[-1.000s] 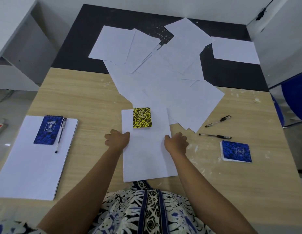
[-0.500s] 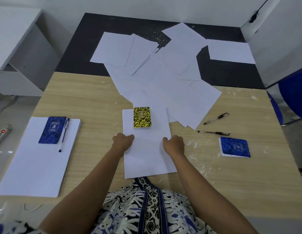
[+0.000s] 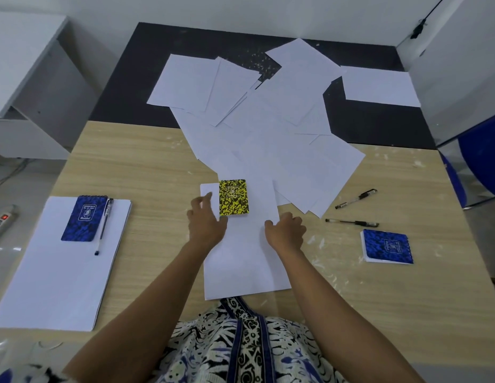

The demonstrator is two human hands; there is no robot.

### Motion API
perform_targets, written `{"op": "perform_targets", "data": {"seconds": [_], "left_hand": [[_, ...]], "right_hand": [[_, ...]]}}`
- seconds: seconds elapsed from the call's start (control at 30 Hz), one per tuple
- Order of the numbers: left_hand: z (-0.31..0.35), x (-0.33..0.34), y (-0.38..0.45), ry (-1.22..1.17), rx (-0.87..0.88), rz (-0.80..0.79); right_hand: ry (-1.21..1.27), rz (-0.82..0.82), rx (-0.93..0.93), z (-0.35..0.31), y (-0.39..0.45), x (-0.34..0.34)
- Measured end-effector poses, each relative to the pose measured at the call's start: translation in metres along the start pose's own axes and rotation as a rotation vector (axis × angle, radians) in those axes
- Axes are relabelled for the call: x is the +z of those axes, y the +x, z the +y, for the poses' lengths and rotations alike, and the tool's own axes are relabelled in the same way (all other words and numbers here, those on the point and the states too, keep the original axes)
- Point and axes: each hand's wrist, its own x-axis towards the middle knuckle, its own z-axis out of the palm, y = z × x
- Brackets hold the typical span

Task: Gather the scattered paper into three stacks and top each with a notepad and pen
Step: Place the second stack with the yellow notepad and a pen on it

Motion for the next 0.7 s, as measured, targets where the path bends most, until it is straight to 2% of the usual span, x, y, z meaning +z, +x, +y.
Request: {"op": "perform_targets", "data": {"seconds": [0.03,0.1,0.27,0.57,0.7], "left_hand": [[0.003,0.000,0.002,0.039,0.087,-0.002],[0.010,0.002,0.009,0.129,0.155,-0.043],[0.015,0.018,0.030,0.206,-0.009,-0.229],[0.014,0.030,0.037,0.359,0.046,-0.200],[0.015,0.032,0.036,0.338,0.041,-0.173]], "right_hand": [[0.007,-0.002,-0.018,-0.003,0.003,-0.001],[0.037,-0.028,-0.043,-0.010,0.010,-0.002],[0.053,-0.093,-0.021,-0.021,0.027,-0.002],[0.102,-0.120,-0.002,-0.013,0.052,0.004],[0.243,-0.159,-0.030,-0.013,0.048,0.003]]}}
